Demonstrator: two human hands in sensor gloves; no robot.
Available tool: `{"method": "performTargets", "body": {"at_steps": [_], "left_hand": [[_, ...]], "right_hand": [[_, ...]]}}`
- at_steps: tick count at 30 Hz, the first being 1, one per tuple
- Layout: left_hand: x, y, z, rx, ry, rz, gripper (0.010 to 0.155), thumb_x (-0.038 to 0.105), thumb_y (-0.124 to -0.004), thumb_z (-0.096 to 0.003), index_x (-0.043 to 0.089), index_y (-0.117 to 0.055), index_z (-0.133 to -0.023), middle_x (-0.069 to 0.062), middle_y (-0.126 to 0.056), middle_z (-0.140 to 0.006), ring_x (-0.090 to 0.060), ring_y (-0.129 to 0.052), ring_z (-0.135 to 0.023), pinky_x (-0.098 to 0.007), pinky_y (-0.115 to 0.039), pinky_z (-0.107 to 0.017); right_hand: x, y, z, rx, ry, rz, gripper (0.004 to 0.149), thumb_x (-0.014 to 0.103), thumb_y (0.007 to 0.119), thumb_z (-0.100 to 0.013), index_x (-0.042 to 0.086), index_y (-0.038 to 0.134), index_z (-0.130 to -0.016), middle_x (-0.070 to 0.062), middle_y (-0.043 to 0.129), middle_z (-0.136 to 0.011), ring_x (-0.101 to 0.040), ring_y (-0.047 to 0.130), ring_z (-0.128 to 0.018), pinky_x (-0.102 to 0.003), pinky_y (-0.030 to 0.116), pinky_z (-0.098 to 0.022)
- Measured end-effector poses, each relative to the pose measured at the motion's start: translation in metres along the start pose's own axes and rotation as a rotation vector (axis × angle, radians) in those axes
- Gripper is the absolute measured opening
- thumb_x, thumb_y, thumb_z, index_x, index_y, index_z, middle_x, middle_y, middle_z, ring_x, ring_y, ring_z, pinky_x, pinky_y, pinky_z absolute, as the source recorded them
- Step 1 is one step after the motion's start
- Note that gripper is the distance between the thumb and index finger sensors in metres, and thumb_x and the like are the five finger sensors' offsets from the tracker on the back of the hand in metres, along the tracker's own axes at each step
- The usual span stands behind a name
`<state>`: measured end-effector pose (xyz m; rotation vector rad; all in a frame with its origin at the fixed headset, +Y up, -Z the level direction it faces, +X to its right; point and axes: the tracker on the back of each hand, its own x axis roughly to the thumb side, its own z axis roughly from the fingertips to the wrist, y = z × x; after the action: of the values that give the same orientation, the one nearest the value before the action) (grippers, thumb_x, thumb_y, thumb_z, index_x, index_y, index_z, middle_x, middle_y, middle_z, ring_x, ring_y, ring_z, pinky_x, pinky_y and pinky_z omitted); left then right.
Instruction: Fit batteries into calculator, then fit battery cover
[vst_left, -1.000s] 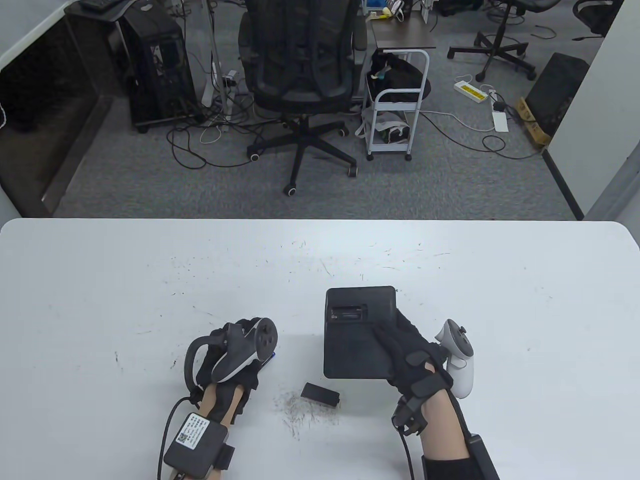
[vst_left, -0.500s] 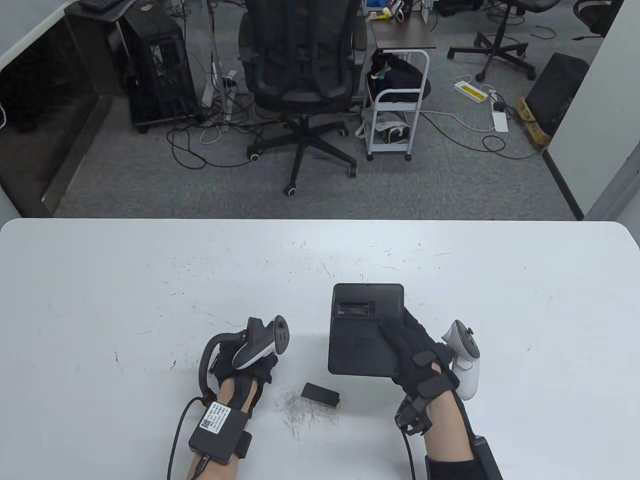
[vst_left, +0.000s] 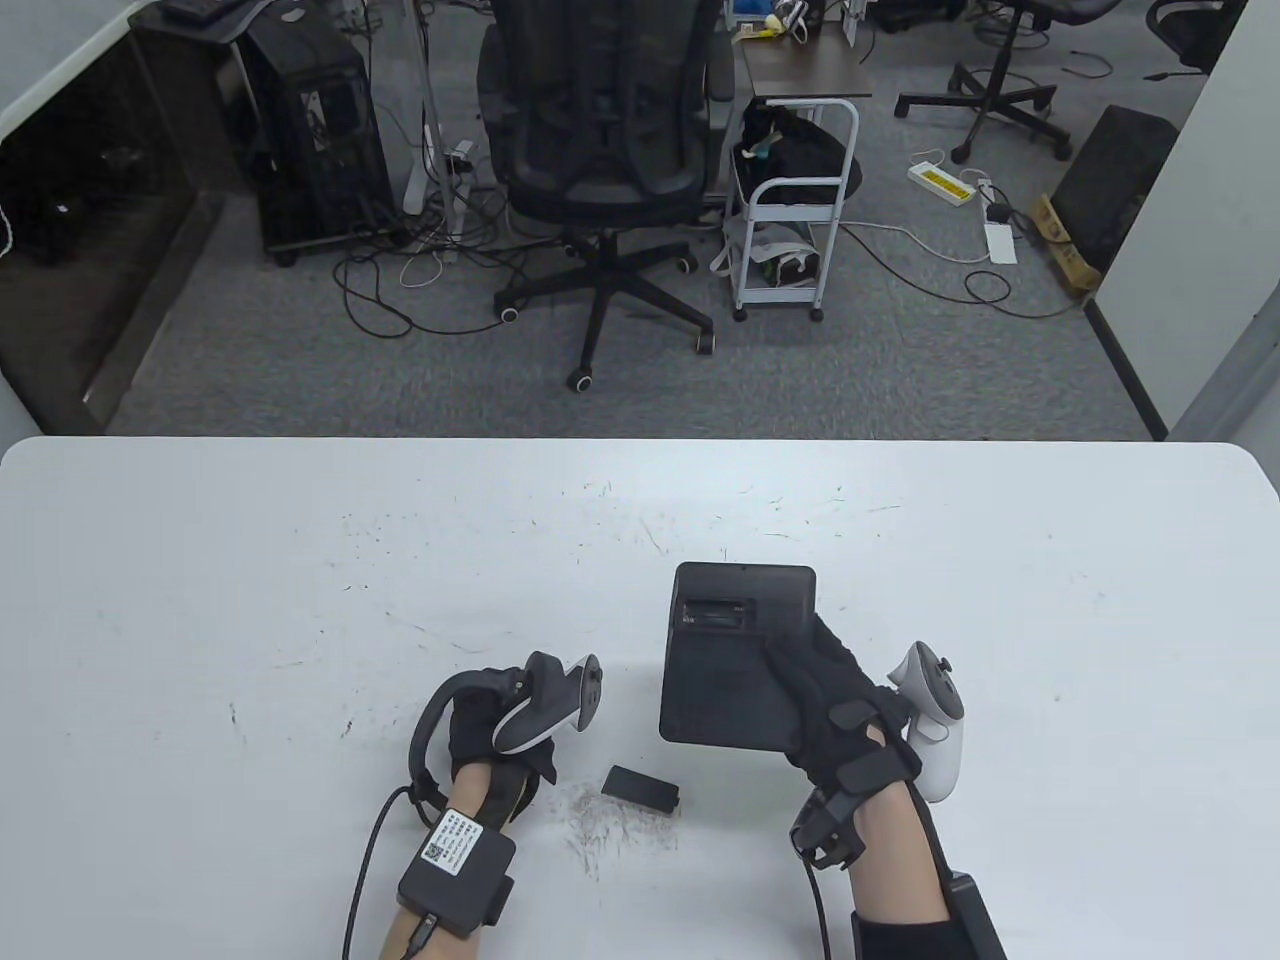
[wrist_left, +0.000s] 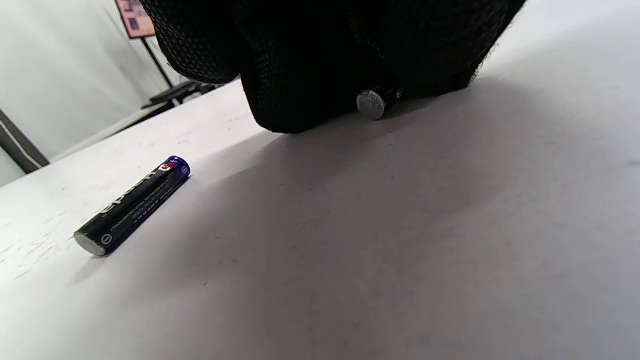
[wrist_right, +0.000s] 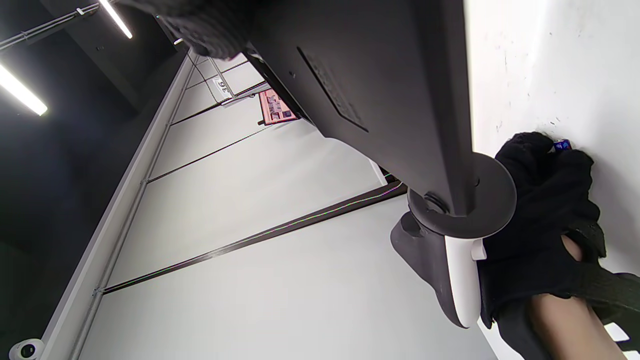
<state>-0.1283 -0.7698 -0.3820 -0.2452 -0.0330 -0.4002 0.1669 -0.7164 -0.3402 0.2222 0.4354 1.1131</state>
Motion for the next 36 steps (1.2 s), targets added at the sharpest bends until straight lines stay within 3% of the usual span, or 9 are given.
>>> {"method": "performTargets", "body": {"at_steps": [5,14,16,23,29,32,36], "left_hand": [[-0.013,0.001,0.001,-0.009,-0.014,0.137,0.062,0.046,-0.081,-0.0484,0.021,-0.069,-0.104,0.003,-0.094,-0.088,-0.019,-0.099,-0.080,-0.052,-0.075,-0.073],[-0.056,0.030,0.023,0.148,-0.068,0.606,0.050,0.040,-0.073,-0.0531,0.029,-0.070,-0.101,0.001,-0.085,-0.097,-0.026,-0.089,-0.092,-0.057,-0.067,-0.076],[-0.063,0.039,0.031,0.196,-0.099,0.737,0.050,0.039,-0.071,-0.0538,0.030,-0.068,-0.103,-0.006,-0.086,-0.103,-0.032,-0.090,-0.094,-0.058,-0.069,-0.075],[-0.067,0.058,0.053,0.342,-0.186,0.926,0.050,0.040,-0.067,-0.0551,0.034,-0.063,-0.105,0.001,-0.097,-0.088,-0.018,-0.104,-0.073,-0.045,-0.083,-0.065],[-0.074,0.065,0.071,0.508,-0.209,1.083,0.050,0.044,-0.078,-0.0497,0.036,-0.076,-0.099,0.004,-0.101,-0.082,-0.009,-0.108,-0.059,-0.036,-0.088,-0.059],[-0.081,0.065,0.078,0.543,-0.211,1.132,0.050,0.042,-0.081,-0.0487,0.035,-0.078,-0.098,0.004,-0.102,-0.083,-0.008,-0.108,-0.060,-0.036,-0.089,-0.059],[-0.084,0.064,0.079,0.490,-0.244,1.173,0.062,0.035,-0.074,-0.0548,0.039,-0.050,-0.112,-0.003,-0.094,-0.091,-0.012,-0.105,-0.065,-0.039,-0.085,-0.063]], "right_hand": [[0.000,-0.001,-0.001,0.007,0.004,0.001,0.070,0.037,0.083,-0.048,0.018,0.045,-0.105,-0.013,0.071,-0.102,-0.044,0.091,-0.079,-0.051,0.085,-0.051],[-0.001,0.000,-0.001,0.008,0.014,0.009,0.070,0.037,0.083,-0.048,0.018,0.045,-0.105,-0.013,0.071,-0.102,-0.044,0.091,-0.079,-0.051,0.085,-0.052],[-0.001,0.001,-0.002,0.011,0.014,0.014,0.070,0.037,0.083,-0.048,0.019,0.045,-0.105,-0.013,0.071,-0.102,-0.044,0.090,-0.079,-0.051,0.085,-0.052],[-0.003,0.001,-0.003,0.008,0.025,0.034,0.070,0.036,0.083,-0.048,0.018,0.045,-0.105,-0.013,0.071,-0.102,-0.044,0.090,-0.079,-0.052,0.084,-0.052],[-0.006,0.004,-0.005,0.009,0.037,0.057,0.070,0.036,0.083,-0.048,0.018,0.045,-0.105,-0.013,0.071,-0.102,-0.044,0.090,-0.079,-0.052,0.084,-0.052],[-0.008,0.005,-0.008,0.007,0.047,0.081,0.070,0.036,0.083,-0.048,0.019,0.045,-0.105,-0.013,0.071,-0.102,-0.044,0.090,-0.080,-0.052,0.084,-0.052],[-0.011,0.006,-0.010,0.003,0.063,0.096,0.070,0.036,0.083,-0.048,0.019,0.045,-0.105,-0.014,0.071,-0.102,-0.044,0.090,-0.080,-0.052,0.084,-0.052]]}}
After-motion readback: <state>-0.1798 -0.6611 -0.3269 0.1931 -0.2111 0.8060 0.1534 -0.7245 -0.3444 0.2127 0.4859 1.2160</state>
